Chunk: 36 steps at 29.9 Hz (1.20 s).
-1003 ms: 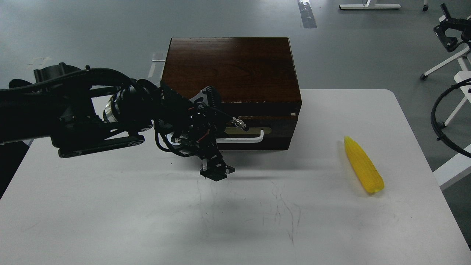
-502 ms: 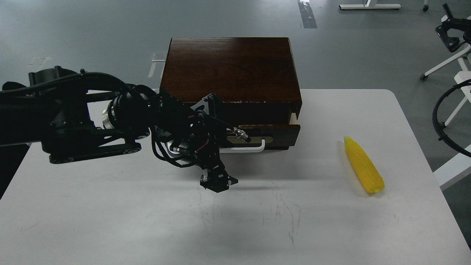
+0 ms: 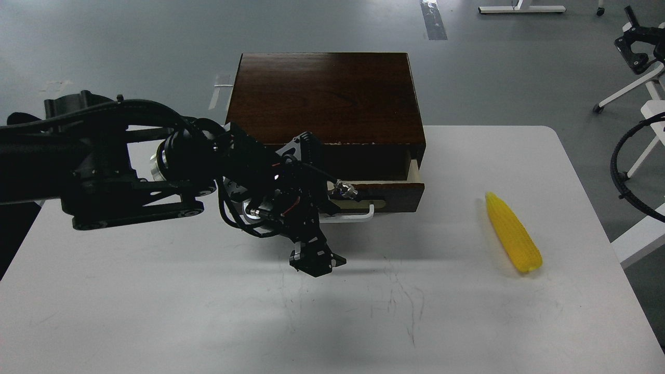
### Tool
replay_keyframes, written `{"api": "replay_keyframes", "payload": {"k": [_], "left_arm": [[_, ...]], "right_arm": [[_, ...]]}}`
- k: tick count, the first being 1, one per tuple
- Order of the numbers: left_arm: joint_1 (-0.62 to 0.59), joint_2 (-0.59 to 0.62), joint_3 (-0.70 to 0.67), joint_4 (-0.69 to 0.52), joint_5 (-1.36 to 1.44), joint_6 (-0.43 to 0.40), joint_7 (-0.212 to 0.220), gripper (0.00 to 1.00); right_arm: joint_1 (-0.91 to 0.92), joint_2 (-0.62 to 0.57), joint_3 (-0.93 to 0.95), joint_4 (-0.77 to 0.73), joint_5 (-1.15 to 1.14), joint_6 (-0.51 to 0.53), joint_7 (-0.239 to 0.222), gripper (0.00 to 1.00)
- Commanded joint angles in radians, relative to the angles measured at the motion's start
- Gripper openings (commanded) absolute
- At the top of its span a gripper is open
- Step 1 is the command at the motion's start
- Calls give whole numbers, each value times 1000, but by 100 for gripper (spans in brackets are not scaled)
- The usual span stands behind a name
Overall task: Put corn in drawer with both arms
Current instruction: 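Pull the drawer out toward the robot with the left gripper, then release the handle and raise the left gripper away from the box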
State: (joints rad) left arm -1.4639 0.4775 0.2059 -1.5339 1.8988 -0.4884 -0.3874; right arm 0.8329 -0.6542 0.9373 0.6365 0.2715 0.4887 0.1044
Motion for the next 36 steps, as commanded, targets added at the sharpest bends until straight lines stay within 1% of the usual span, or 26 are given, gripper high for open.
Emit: {"api": "replay_keyframes", "payload": {"k": [1, 5, 8, 10, 11, 13, 15, 16, 17, 19, 21, 23, 27, 29, 31, 32, 33, 36], "left_arm": [[-1, 3, 0, -3, -1, 0, -1, 95], [-9, 6, -22, -5, -3, 0, -2, 97], [-15, 12, -77, -37, -35, 0, -7, 97], [-15, 12, -134, -46, -128, 0, -7, 97], [-15, 12, -134, -46, -129, 0, -7, 97], [-15, 13, -187, -57, -194, 0, -7, 97], [-12, 33, -306, -49, -301, 0, -7, 97], [-9, 42, -338, -43, -338, 0, -5, 97], [0, 61, -388, -17, -416, 0, -4, 97], [20, 64, -428, 36, -510, 0, -7, 97], [114, 67, -492, 139, -773, 0, -4, 97], [167, 72, -525, 184, -957, 0, 1, 97], [209, 95, -533, 227, -1167, 0, -8, 97], [241, 110, -551, 273, -1358, 0, -11, 97], [255, 110, -580, 303, -1469, 0, -10, 97], [270, 110, -609, 328, -1574, 0, -7, 97], [281, 110, -621, 339, -1616, 0, -7, 97], [339, 124, -700, 394, -1747, 0, -10, 98]], "right_arm": [[0, 1, 0, 0, 0, 0, 0, 100], [0, 1, 0, 0, 0, 0, 0, 100], [2, -1, 0, 0, 0, 0, 0, 100], [2, -4, -3, 12, -1, 0, 1, 100], [2, -4, -3, 12, -2, 0, 1, 100], [5, -25, -12, 17, -5, 0, 3, 100], [14, -54, -23, 20, -17, 0, 3, 100], [17, -64, -34, 20, -26, 0, 5, 100], [28, -88, -63, 19, -61, 0, 5, 100], [46, -120, -90, 22, -101, 0, 6, 100], [74, -175, -133, 32, -133, 0, 24, 100], [84, -200, -156, 44, -140, 0, 31, 100], [135, -238, -195, 68, -211, 0, 31, 100], [202, -275, -251, 86, -344, 0, 31, 100], [238, -282, -291, 100, -414, 0, 31, 100], [271, -291, -329, 120, -482, 0, 31, 100], [287, -297, -348, 130, -515, 0, 32, 100], [344, -350, -437, 204, -726, 0, 32, 100]]}}
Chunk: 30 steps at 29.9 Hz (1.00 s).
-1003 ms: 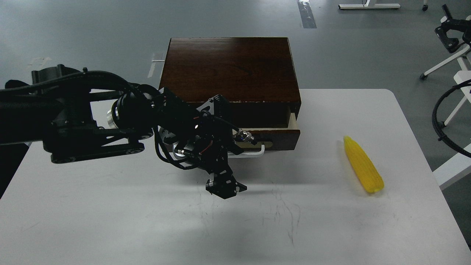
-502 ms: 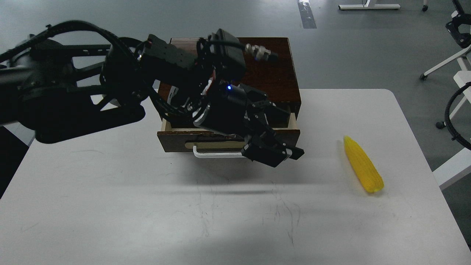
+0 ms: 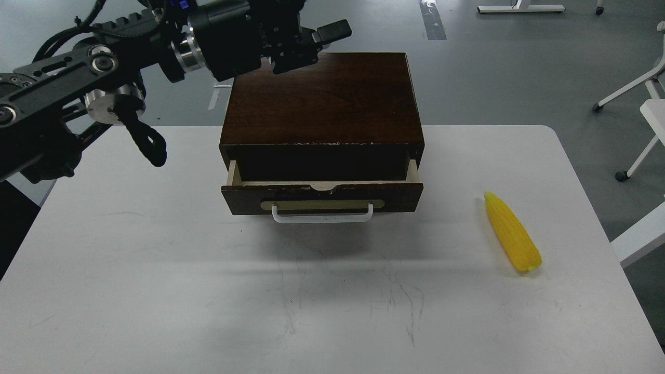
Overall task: Put corn in drawer with both arms
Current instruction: 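Release the handle and raise the left gripper away from the box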
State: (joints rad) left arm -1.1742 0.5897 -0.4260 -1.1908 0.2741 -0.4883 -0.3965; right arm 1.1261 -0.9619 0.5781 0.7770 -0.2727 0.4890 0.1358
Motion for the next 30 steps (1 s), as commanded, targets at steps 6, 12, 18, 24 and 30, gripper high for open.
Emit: {"api": "replay_keyframes", "payload": {"k": [6, 12, 18, 24, 30], "left_arm": [[185, 30, -197, 143, -199, 0, 1, 98], [284, 9, -290, 146, -251, 0, -1, 98], [294, 2, -324, 149, -251, 0, -1, 98], [292, 15, -352, 143, -250, 0, 2, 98], [292, 19, -352, 142, -246, 0, 2, 98]], "right_arm": [[60, -121, -133, 260, -575, 0, -2, 100], [47, -178, -170, 427, -952, 0, -1, 100], [40, -141, -328, 444, -1030, 0, -2, 100], [24, -52, -547, 436, -1027, -169, -4, 99], [26, 14, -586, 445, -1028, -213, -16, 92]]}}
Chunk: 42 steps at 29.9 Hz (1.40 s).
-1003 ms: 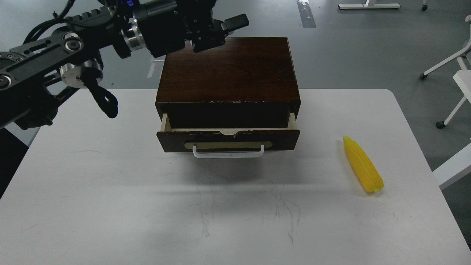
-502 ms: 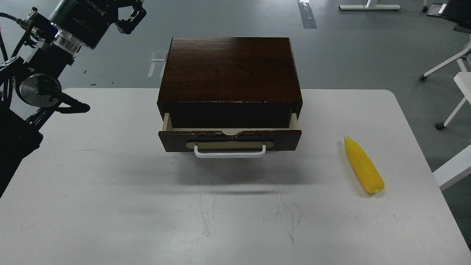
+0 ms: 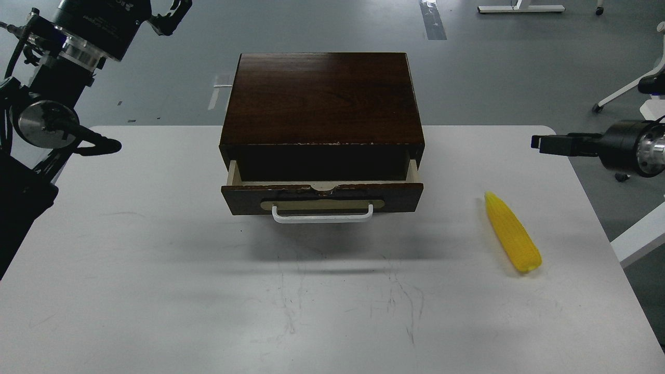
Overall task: Put corn in drawer with both arms
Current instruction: 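Release the handle and raise the left gripper away from the box, then reach the right gripper to the yellow corn cob and grasp it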
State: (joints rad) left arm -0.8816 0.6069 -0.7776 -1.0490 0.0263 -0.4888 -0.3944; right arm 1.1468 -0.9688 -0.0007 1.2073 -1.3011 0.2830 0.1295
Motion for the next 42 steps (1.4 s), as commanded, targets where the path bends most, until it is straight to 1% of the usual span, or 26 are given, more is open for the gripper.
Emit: {"api": "replay_keyframes", "payload": {"k": [1, 2, 3, 6, 8, 13, 15, 21, 24, 28, 32, 34, 42], "left_arm": [[0, 2, -2, 0, 0, 0, 0, 98], [0, 2, -2, 0, 0, 0, 0, 98], [0, 2, -2, -2, 0, 0, 0, 98], [0, 4, -3, -6, 0, 0, -1, 98], [0, 5, -3, -8, 0, 0, -1, 98], [0, 5, -9, -9, 0, 0, -1, 98], [0, 5, -9, -9, 0, 0, -1, 98], [0, 4, -9, -9, 0, 0, -3, 98], [1, 2, -9, -9, 0, 0, -3, 98], [1, 4, -9, -9, 0, 0, -3, 98], [1, 7, -9, -9, 0, 0, -4, 98], [3, 8, -9, -9, 0, 0, -4, 98], [9, 20, -9, -9, 0, 0, -17, 98]], "right_arm": [[8, 21, -7, 29, 0, -7, -21, 92], [11, 21, -5, 37, 2, -7, -33, 92], [13, 21, -4, 61, 9, -7, -65, 92], [5, 19, -5, 115, 23, -7, -122, 92], [-7, 21, -12, 123, 23, -7, -133, 92], [-61, 12, -35, 136, 22, -16, -134, 93], [-105, 13, -36, 138, 20, -28, -137, 96], [-200, 31, -36, 133, 11, -125, -137, 96], [-199, 68, -42, 123, 11, -128, -143, 96], [-202, 76, -45, 120, 6, -127, -153, 96], [-196, 78, -61, 115, 3, -127, -198, 95], [-196, 81, -62, 104, 2, -125, -208, 95], [-191, 107, -85, 70, -3, -127, -208, 94]]}}
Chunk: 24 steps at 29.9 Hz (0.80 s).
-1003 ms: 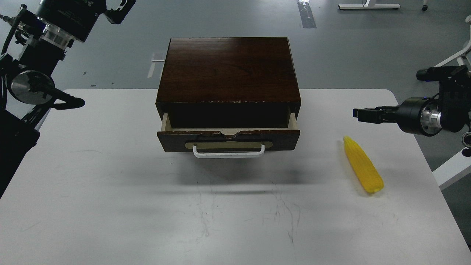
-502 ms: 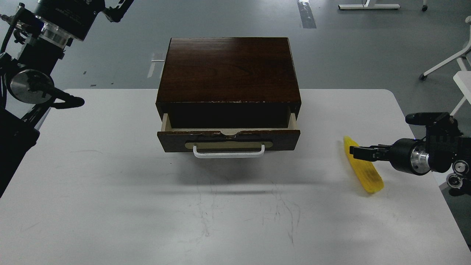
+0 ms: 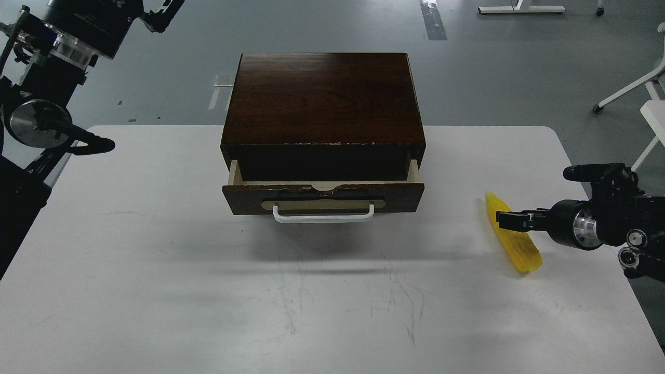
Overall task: Put corn in drawer with both arms
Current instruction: 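Reach the right gripper to the yellow corn cob and grasp it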
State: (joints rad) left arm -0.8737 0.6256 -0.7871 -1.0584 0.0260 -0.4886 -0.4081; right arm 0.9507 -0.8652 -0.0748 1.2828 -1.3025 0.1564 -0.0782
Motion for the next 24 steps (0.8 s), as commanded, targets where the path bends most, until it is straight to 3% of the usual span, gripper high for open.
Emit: {"api": "replay_keyframes", "payload": {"k": [1, 9, 15, 24], "left_arm": [[1, 2, 0, 0, 0, 0, -4, 98], [1, 2, 0, 0, 0, 0, -4, 98], [2, 3, 0, 0, 0, 0, -26, 98], [15, 3, 0, 0, 0, 0, -34, 98]], "right_arm": [[5, 3, -11, -5, -1, 0, 0, 94], [-3, 29, -14, -25, -103, -3, 0, 91], [-12, 34, -22, -23, -110, -3, -43, 78], [-43, 34, -30, -25, -113, -100, -46, 67]]}}
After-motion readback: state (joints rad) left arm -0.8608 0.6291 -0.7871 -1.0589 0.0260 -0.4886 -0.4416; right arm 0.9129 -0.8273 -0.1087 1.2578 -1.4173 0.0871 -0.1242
